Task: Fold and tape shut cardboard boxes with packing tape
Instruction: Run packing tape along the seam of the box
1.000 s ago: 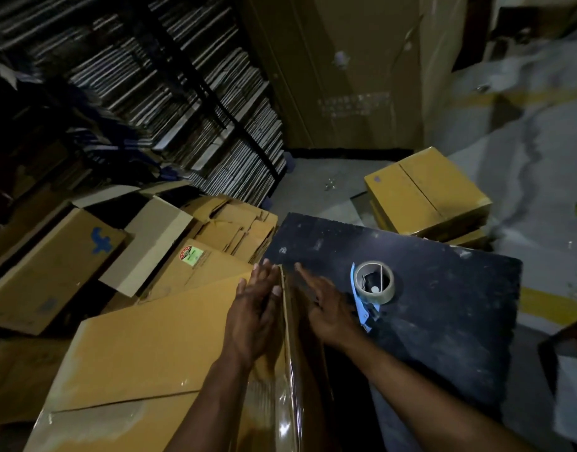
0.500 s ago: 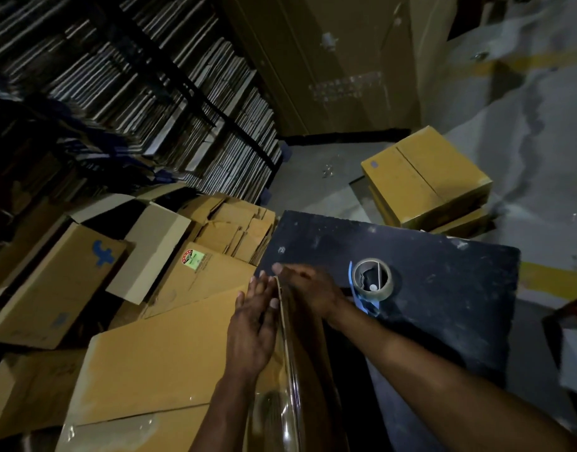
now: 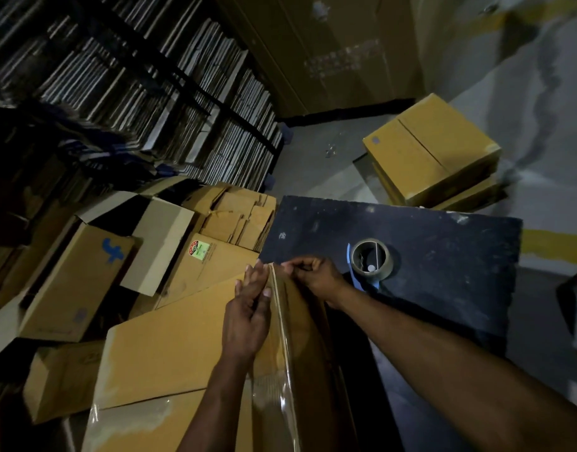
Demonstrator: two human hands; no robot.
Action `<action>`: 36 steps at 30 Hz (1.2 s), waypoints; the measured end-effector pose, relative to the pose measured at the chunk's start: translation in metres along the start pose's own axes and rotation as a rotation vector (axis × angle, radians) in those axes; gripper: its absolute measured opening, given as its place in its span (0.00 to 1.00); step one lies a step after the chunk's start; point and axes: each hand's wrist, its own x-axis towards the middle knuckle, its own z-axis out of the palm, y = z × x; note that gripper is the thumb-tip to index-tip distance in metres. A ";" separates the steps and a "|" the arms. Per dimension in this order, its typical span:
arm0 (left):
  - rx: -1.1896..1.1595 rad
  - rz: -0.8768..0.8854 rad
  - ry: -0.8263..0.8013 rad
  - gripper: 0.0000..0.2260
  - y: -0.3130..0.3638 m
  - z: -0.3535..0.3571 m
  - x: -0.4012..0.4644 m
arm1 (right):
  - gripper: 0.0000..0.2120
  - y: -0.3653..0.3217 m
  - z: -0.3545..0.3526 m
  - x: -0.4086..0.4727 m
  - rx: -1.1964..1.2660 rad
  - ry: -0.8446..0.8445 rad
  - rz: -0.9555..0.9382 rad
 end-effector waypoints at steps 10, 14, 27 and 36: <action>0.144 0.057 -0.033 0.23 0.006 -0.007 -0.004 | 0.32 0.002 0.038 -0.049 -0.573 -0.143 -0.338; 0.130 -0.035 0.057 0.23 0.011 -0.005 -0.025 | 0.38 0.073 0.002 -0.054 -0.834 -0.102 -0.206; 0.050 -0.078 0.067 0.23 0.036 -0.017 -0.129 | 0.28 0.054 0.043 -0.071 -0.760 -0.056 -0.384; 0.049 -0.059 0.107 0.20 0.049 -0.014 -0.239 | 0.30 0.026 0.040 -0.149 -0.768 -0.138 -0.586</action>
